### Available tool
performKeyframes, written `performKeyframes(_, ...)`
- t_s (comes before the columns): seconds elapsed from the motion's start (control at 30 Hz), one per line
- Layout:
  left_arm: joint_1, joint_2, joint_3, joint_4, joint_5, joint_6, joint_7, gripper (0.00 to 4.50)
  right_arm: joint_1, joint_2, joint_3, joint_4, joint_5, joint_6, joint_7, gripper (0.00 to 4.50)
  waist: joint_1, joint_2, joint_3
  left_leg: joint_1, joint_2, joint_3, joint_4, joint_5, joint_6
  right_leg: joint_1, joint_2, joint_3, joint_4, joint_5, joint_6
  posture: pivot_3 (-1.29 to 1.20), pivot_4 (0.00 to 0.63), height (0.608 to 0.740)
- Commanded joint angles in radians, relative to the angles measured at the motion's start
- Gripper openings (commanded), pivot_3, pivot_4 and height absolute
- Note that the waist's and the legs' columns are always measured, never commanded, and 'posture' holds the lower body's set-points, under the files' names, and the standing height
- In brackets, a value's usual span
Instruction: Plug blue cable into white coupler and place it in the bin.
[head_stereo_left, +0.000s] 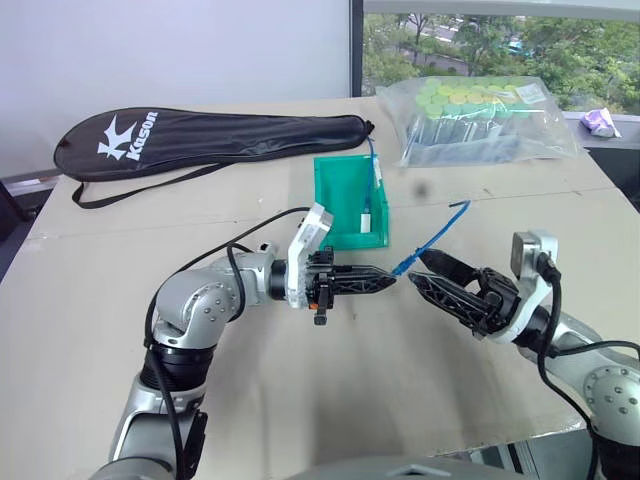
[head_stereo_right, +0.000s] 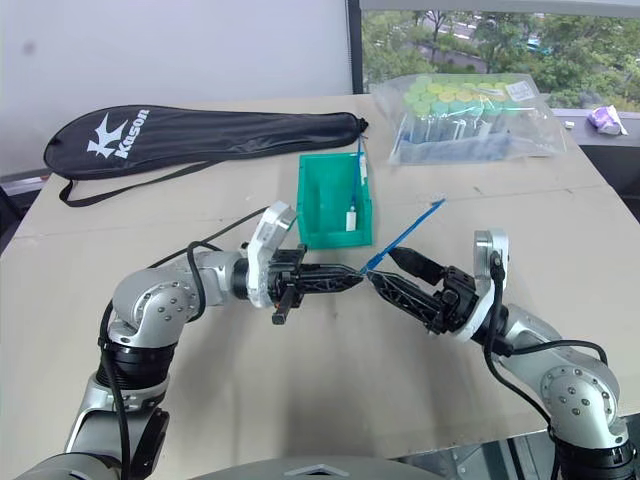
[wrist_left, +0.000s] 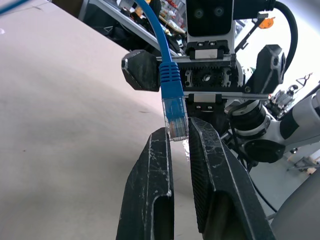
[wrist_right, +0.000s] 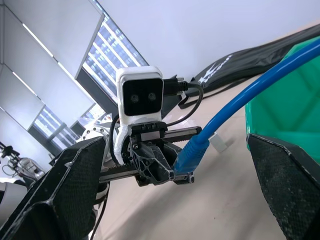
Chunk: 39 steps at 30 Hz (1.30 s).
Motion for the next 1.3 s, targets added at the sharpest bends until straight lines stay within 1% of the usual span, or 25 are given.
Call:
performKeyframes(0.03,-0.008,-0.001,0.005,-0.031,-0.038,0.001,0.008,0.02,-0.032,-0.001,0.012,-0.027,0.035,0.002,-0.004,4.50,-0.002,0.000,0.000,0.000,0.000,0.000,0.000,0.000,0.000,0.000,0.000,0.000,0.000,0.000,0.000,0.00,0.150,0.740)
performKeyframes(0.5,-0.012,0.000,-0.003,-0.029,-0.069,0.009,0.028,0.02,-0.048,-0.003,0.072,-0.016,0.024,0.006,0.006,4.50,-0.005,0.000,0.000,0.000,0.000,0.000,0.000,0.000,0.000,0.000,0.000,0.000,0.000,0.000,0.000,0.00,0.150,0.740)
performKeyframes(0.6,-0.010,0.000,-0.004,-0.031,-0.074,0.012,0.033,0.00,-0.052,-0.001,0.076,-0.011,0.017,0.001,0.007,3.62,-0.006,0.000,0.000,0.000,0.000,0.000,0.000,0.000,0.000,0.000,0.000,0.000,0.000,0.000,0.000,0.00,0.150,0.740)
performKeyframes(0.67,-0.009,0.002,-0.005,-0.032,-0.076,0.013,0.036,0.00,-0.053,0.001,0.076,-0.009,0.016,0.000,0.009,2.66,-0.006,0.000,0.000,0.000,0.000,0.000,0.000,0.000,0.000,0.000,0.000,0.000,0.000,0.000,0.000,0.00,0.150,0.740)
performKeyframes(0.8,-0.007,0.005,-0.007,-0.033,-0.079,0.013,0.039,0.00,-0.056,0.003,0.075,-0.005,0.018,0.000,0.016,1.01,-0.006,0.000,0.000,0.000,0.000,0.000,0.000,0.000,0.000,0.000,0.000,0.000,0.000,0.000,0.000,0.00,0.150,0.740)
performKeyframes(0.87,-0.005,0.009,-0.009,-0.031,-0.085,0.017,0.040,0.00,-0.056,0.003,0.076,-0.003,0.019,0.000,0.019,0.02,-0.007,0.000,0.000,0.000,0.000,0.000,0.000,0.000,0.000,0.000,0.000,0.000,-0.001,0.000,0.000,0.00,0.150,0.740)
performKeyframes(1.03,-0.001,0.009,0.002,-0.022,-0.100,0.014,0.042,0.00,-0.058,0.002,0.075,-0.002,0.028,0.002,0.022,0.02,-0.007,0.000,0.000,0.000,0.000,0.000,0.000,0.000,0.000,0.000,0.000,0.000,-0.001,0.000,0.000,0.00,0.150,0.740)
performKeyframes(1.07,-0.001,0.009,0.003,-0.022,-0.097,0.008,0.044,0.94,-0.058,0.001,0.074,-0.002,0.030,0.003,0.022,0.00,-0.007,0.000,0.000,0.000,0.000,0.000,0.000,0.000,0.000,0.000,0.000,0.000,-0.001,0.000,0.000,0.00,0.150,0.740)
performKeyframes(1.1,0.002,0.009,0.006,-0.025,-0.098,0.004,0.047,1.14,-0.059,0.002,0.072,-0.002,0.027,0.000,0.021,0.00,-0.007,0.000,0.000,0.000,0.000,0.000,0.000,0.000,0.000,0.000,0.000,0.000,-0.001,0.000,0.000,0.00,0.150,0.740)
performKeyframes(1.17,0.018,0.006,0.023,-0.041,-0.113,0.004,0.067,2.08,-0.067,0.019,0.057,0.012,0.007,-0.026,0.000,0.00,-0.008,0.000,0.000,0.000,0.000,0.000,0.000,0.000,0.000,0.000,0.000,0.000,-0.001,0.000,0.000,0.00,0.150,0.740)
performKeyframes(1.2,0.029,0.004,0.035,-0.051,-0.121,0.005,0.082,2.41,-0.072,0.024,0.049,0.020,-0.002,-0.037,-0.005,0.00,-0.008,0.000,0.000,0.000,0.000,0.000,0.000,0.000,0.000,0.000,0.000,0.000,-0.001,0.000,0.000,0.00,0.150,0.740)
performKeyframes(1.23,0.052,0.007,0.052,-0.067,-0.133,0.007,0.098,2.93,-0.078,0.027,0.041,0.030,-0.026,-0.052,-0.005,0.00,-0.009,0.000,0.000,0.000,0.000,0.000,-0.001,0.000,0.000,0.000,0.000,0.000,-0.001,0.000,0.000,0.00,0.150,0.740)
performKeyframes(1.3,0.134,0.038,0.084,-0.140,-0.145,-0.001,0.110,2.93,-0.084,0.026,0.023,0.051,-0.067,-0.078,0.001,0.00,-0.014,0.000,0.000,0.000,0.000,0.000,-0.001,0.000,0.000,0.000,0.000,0.000,-0.001,0.000,0.000,0.00,0.150,0.740)
